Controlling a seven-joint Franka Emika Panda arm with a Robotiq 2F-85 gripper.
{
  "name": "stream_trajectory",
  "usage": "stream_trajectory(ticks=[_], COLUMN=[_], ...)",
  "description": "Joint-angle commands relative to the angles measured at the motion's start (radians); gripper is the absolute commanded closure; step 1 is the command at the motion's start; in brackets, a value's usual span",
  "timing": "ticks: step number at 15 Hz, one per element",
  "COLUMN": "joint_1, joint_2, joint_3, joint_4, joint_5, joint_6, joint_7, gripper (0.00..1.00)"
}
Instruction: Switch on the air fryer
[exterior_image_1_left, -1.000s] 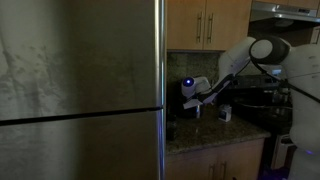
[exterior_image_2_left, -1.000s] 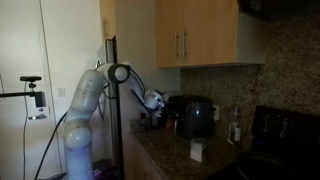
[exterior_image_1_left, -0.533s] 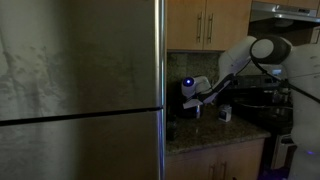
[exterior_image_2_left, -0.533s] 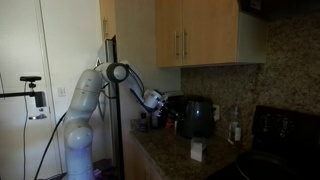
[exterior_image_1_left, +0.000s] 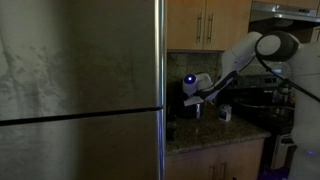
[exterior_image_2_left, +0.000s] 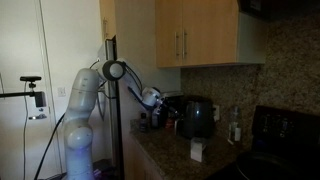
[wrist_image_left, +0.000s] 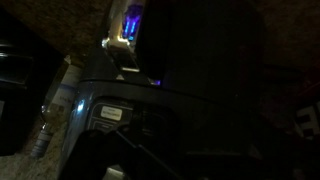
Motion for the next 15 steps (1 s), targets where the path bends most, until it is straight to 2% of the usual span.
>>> stream_trajectory(ticks=[1,6,9,11,15], joint_1=[0.016,0.017,0.006,0.01,0.028], joint_2=[-0.001,-0.001,0.083,0.122,0.13], joint_3=[-0.017,-0.018,-0.019,-0.023,-0.027], joint_4=[0.001,0.001,0.101,0.161,0.18], joint_5=[0.007,0.007,0.059,0.118,0.204], joint_6=[-0.003,-0.01,0.017,-0.007,-0.055], joint_7=[0.0,0.003,-0.011,-0.026,-0.047], gripper=[0.0,0.0,0.0,0.0,0.0])
